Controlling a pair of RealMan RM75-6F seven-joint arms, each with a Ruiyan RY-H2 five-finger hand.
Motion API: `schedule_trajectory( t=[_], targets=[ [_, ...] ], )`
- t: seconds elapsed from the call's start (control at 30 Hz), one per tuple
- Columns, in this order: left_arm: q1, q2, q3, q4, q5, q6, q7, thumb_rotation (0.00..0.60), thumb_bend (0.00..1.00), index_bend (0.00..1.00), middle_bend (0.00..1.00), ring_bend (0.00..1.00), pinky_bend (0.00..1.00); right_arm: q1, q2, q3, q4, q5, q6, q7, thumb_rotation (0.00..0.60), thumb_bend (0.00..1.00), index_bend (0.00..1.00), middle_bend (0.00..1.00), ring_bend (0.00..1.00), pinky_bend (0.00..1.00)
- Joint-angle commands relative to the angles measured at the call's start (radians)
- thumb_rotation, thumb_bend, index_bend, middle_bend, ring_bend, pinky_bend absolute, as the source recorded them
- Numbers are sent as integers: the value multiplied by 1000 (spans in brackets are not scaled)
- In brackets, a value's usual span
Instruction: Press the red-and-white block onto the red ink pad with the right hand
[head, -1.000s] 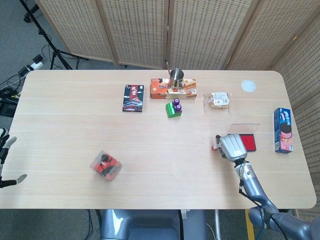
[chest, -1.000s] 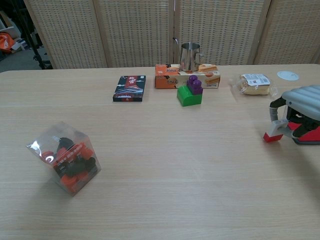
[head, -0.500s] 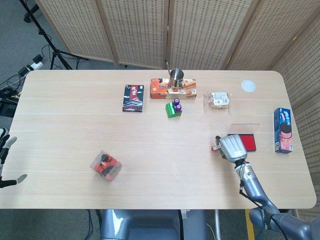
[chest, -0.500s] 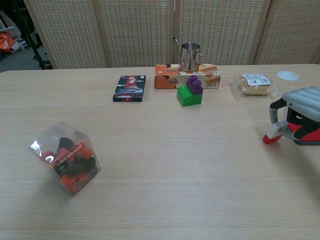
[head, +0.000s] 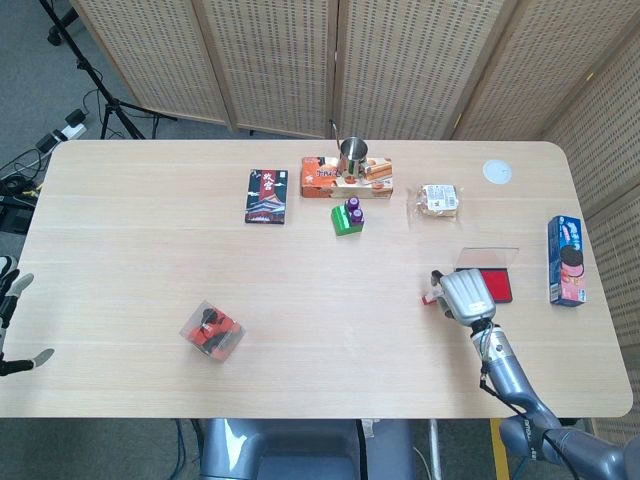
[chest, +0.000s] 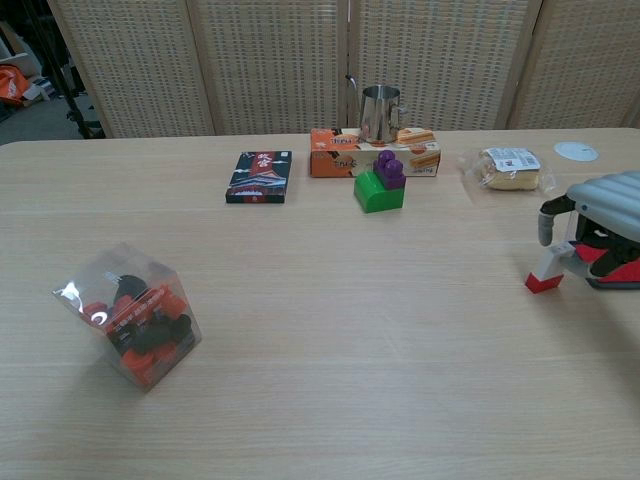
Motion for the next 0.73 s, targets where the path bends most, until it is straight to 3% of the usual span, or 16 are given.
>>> schedule_trajectory(
  t=[0.03,0.2,0.37,0.47,0.5,0.53,0.57,0.6,0.67,0.73],
  targets=[
    [0,0,0,0,0,0,0,600,0,0,0,0,0,-3,5,-3,-8,-5,6,-4,600,414,387,969,1000,1000],
    [3,4,1,-3,5,6,-7,600,0,0,0,0,0,-22,43,-11,-63,-28,48,-9,600,414,355,960,1000,1000],
    [11,12,5,-2,22,23,-28,600,0,0,0,0,0,-71,142,-16,-195,-67,147,8,600,414,336,924,1000,1000],
    [16,17,10,0,39,36,-43,600,0,0,0,0,0,-110,214,-32,-285,-112,218,36,600,340,296,784,910,993],
    [20,19,13,2,50,45,-52,600,0,0,0,0,0,-134,251,-45,-325,-149,265,66,600,228,255,683,766,938],
    [23,20,15,4,57,51,-58,600,0,0,0,0,0,-149,273,-57,-346,-174,291,88,600,114,197,549,534,804],
    [28,23,18,5,70,64,-68,600,0,0,0,0,0,-184,317,-88,-382,-215,336,119,600,54,158,448,369,673],
    [32,25,22,6,80,71,-75,600,0,0,0,0,0,-204,351,-110,-405,-250,367,134,600,1,101,288,160,460],
    [36,26,25,11,91,80,-84,600,0,0,0,0,0,-228,392,-135,-433,-297,404,154,600,0,29,75,8,203],
    [38,26,29,13,100,85,-92,600,0,0,0,0,0,-251,421,-149,-457,-336,447,168,600,0,0,0,0,90]
  ],
)
